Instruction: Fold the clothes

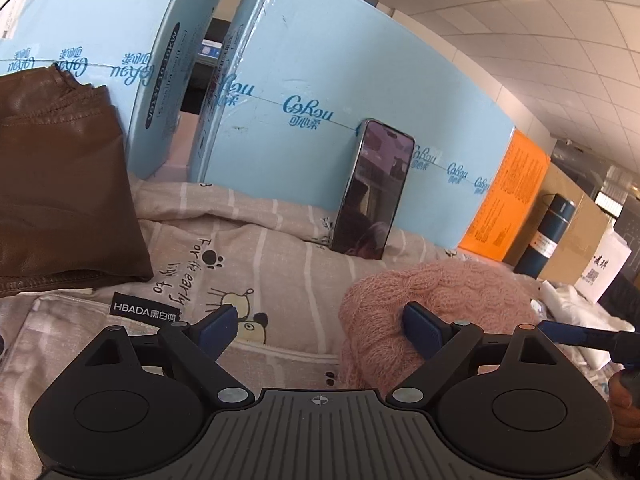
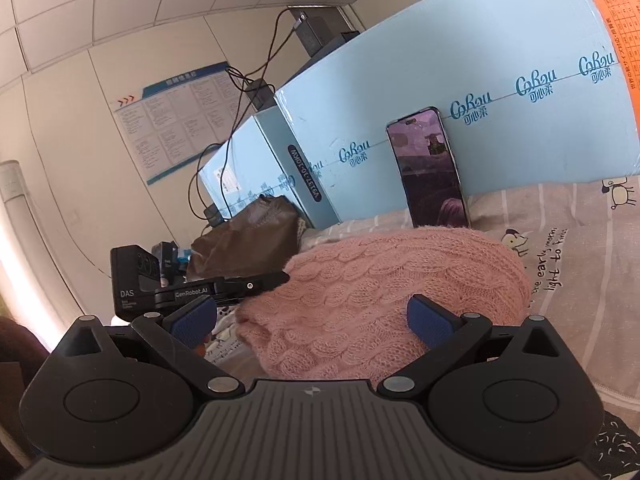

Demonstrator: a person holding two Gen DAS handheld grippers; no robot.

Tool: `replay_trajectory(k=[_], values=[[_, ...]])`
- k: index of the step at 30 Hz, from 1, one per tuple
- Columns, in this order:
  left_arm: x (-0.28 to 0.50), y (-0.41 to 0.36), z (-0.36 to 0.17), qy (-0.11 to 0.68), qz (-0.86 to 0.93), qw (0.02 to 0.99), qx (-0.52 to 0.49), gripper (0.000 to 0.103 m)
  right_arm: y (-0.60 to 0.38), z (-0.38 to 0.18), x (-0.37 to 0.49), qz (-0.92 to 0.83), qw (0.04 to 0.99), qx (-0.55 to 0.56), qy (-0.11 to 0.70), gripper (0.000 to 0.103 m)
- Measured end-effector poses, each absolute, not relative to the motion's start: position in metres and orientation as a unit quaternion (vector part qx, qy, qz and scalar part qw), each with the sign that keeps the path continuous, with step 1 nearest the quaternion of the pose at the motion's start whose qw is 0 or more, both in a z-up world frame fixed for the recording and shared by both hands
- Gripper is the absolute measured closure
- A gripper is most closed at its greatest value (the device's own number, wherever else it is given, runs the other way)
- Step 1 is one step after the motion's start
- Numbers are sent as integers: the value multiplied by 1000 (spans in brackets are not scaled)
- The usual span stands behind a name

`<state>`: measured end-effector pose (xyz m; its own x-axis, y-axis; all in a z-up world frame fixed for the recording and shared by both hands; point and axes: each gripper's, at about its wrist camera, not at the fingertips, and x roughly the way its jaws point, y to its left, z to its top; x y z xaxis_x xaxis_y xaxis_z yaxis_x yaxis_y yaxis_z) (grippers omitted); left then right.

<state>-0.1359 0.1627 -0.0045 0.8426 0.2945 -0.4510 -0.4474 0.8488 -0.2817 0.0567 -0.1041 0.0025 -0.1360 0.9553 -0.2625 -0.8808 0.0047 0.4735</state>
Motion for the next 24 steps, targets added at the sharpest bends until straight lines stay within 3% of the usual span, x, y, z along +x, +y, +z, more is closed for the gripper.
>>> replay_trajectory(k=[5,9,15,24], values=[[-131,164,-13,225,206,932,-196,3,-92,-17,66,691,654,54,304,0],[-139,167,-9,203,194,932,-229,3,-95,-16,63,691,656,57,298,0],[-153,167,-13,187,128,899,-374,2,-114,-4,66,672,676,95,286,0],[-140,133,-22,179,130,909,-352,0,-101,-32,79,575,721,80,378,0]])
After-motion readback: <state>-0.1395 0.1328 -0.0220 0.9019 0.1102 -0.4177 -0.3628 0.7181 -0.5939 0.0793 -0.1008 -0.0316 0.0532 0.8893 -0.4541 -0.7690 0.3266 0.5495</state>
